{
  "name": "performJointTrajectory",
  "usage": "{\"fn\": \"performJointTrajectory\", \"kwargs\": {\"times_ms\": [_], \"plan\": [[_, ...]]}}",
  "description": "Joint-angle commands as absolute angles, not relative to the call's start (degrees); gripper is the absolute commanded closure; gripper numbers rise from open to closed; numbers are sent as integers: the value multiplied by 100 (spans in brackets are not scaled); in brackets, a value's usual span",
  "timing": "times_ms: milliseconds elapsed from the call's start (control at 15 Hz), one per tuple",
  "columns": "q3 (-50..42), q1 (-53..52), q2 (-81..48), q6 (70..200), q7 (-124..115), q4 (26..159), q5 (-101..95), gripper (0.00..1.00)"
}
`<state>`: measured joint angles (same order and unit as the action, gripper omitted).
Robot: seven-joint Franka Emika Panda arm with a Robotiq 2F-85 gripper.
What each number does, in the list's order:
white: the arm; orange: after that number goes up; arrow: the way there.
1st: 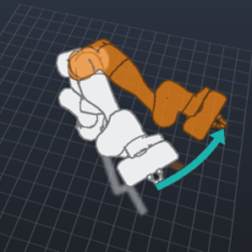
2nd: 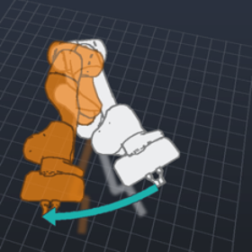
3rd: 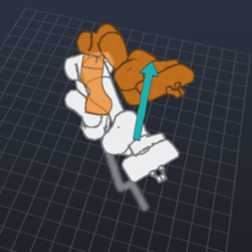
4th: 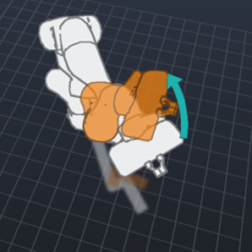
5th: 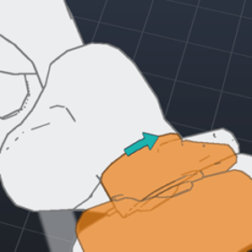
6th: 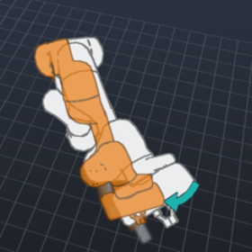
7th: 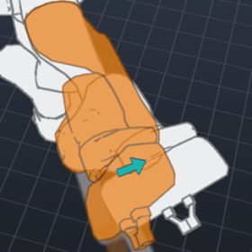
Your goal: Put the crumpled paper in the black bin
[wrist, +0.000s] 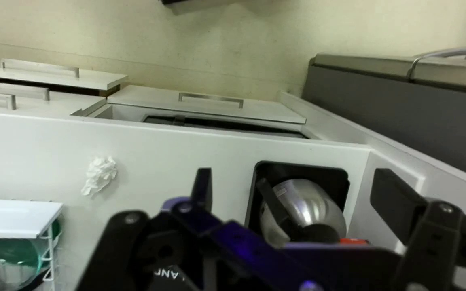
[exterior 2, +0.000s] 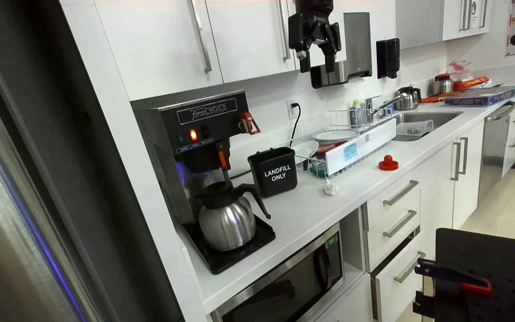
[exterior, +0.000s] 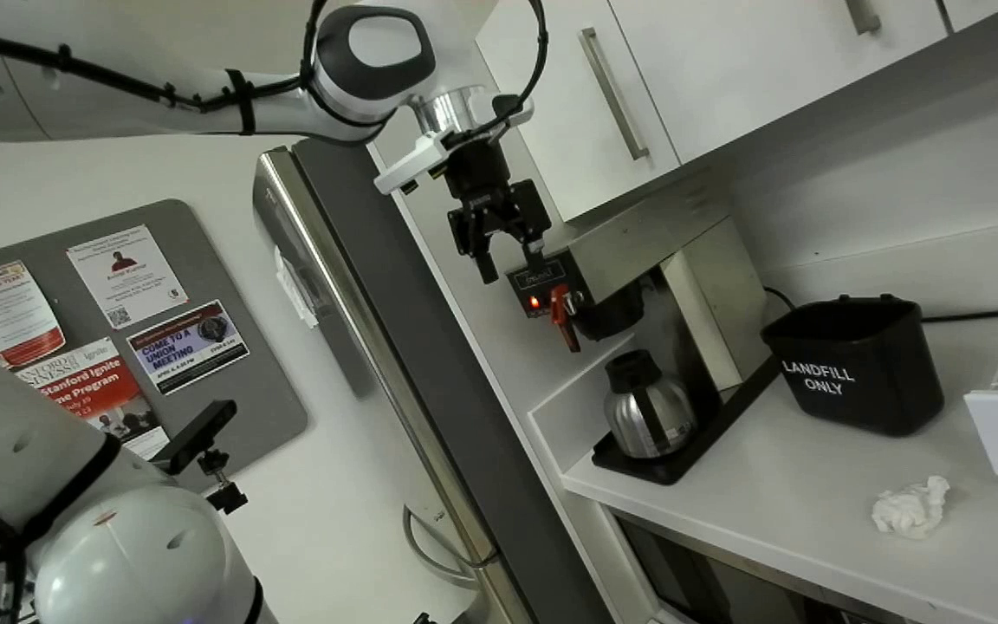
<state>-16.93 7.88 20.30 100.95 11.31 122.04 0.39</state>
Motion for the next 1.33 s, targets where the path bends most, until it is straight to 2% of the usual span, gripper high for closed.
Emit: {"fn": "performJointTrajectory", "kwargs": {"times_ms": [0,333,533,667,733,1267], "plan": [[-1723,1161,1833,11205,868,12494,-168,0],[-2159,1719,1086,13321,592,12979,-22,0],[-2299,1947,418,14093,229,13039,14,0],[-2266,2038,32,14152,-223,12907,-157,0],[-2283,2033,336,14068,198,13059,-81,0],[-2269,2047,226,14100,165,13023,-85,0]]}}
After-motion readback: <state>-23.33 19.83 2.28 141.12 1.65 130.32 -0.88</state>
